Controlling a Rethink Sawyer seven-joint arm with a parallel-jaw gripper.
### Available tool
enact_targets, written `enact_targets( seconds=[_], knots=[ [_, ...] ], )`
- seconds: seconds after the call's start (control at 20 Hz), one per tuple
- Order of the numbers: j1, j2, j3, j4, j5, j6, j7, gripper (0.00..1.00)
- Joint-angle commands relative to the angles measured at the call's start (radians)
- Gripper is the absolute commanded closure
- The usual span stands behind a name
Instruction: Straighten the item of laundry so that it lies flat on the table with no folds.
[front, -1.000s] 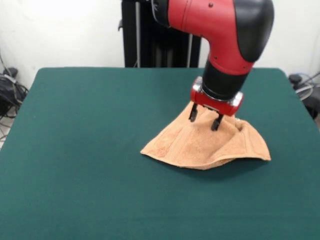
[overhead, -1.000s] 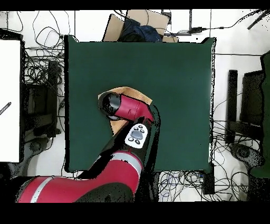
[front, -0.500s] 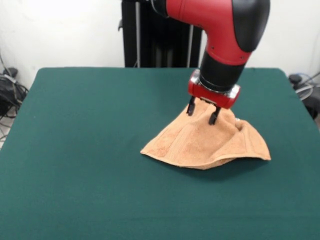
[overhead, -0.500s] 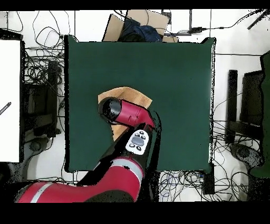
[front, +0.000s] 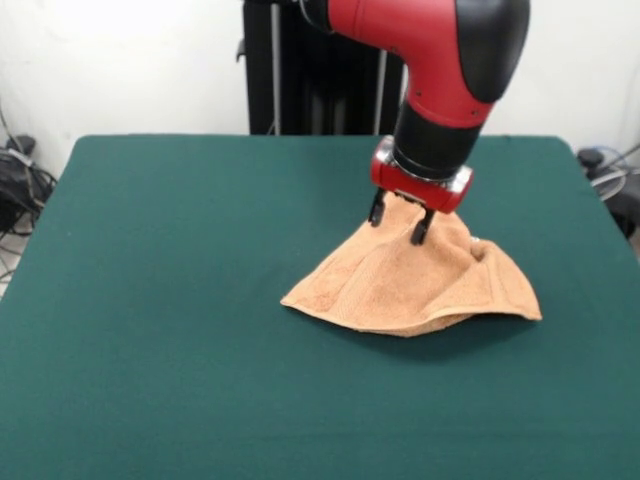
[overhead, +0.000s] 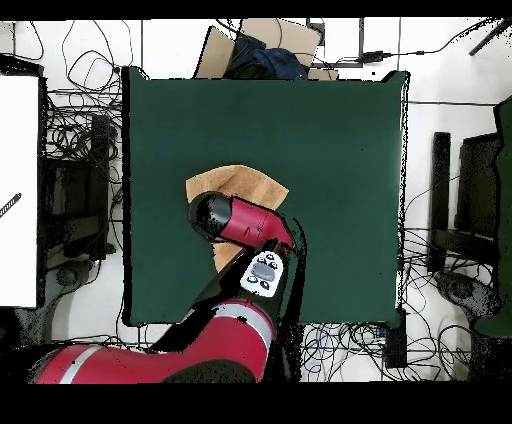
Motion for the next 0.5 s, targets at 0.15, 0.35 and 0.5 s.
enact_targets(
  seconds=[0.15,0.35,0.5],
  knots=[
    [-0.011,-0.009,0.134,0.085,-0.017,-0.106,0.149,0.0],
    [0.011,-0.002,0.11,0.076,-0.037,-0.158,0.155,0.0],
    [0.031,0.005,0.089,0.067,-0.046,-0.177,0.159,0.0]
  ],
)
